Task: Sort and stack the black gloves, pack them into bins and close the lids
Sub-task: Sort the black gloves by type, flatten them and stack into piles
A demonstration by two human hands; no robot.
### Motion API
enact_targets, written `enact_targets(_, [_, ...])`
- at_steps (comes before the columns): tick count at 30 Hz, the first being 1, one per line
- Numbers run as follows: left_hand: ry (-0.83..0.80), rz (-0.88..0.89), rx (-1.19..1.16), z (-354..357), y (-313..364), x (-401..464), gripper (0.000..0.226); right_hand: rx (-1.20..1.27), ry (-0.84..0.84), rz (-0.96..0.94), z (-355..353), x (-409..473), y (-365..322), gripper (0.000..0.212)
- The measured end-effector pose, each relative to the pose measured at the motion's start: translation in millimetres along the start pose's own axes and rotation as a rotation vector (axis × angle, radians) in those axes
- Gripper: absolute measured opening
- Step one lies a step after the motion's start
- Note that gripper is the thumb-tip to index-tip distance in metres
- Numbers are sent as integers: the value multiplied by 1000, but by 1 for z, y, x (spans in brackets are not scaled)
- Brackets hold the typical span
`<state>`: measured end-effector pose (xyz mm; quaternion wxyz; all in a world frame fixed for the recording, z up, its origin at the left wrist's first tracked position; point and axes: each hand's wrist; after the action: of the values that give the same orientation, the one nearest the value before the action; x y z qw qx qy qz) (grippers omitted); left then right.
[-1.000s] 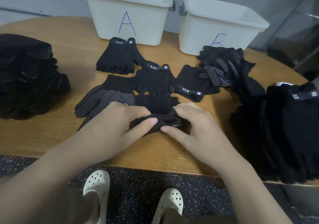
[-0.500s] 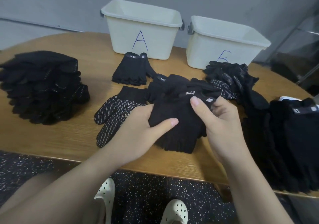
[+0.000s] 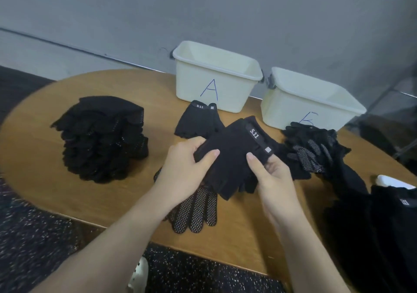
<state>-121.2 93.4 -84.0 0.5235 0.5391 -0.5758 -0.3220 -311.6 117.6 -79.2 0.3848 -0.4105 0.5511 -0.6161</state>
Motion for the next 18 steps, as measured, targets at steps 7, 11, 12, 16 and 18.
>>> enact_targets(7, [210, -129, 23, -7, -8, 77, 6, -138, -25, -91, 58, 87, -18, 18])
enact_targets(11, [299, -135, 80, -3, -16, 105, 12, -222, -69, -82, 85, 136, -12, 18])
enact_targets(12, [305, -135, 111, -4, -22, 108, 11, -264, -81, -81, 91, 147, -8, 23])
enact_targets(16, [326, -158, 269, -8, -40, 121, 14, -349, -127, -83, 109, 180, 5, 18])
enact_targets(18, [340, -166, 299, -8, -42, 129, 15, -377, -119, -89, 113, 190, 11, 17])
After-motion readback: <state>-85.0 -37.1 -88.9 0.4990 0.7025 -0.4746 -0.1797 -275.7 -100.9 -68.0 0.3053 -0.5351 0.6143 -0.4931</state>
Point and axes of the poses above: each hand's wrist, its own x-axis towards the middle knuckle, its own z-axis out of the palm, y = z × x, and after that the axes turned 12 degrees about y, right-handed
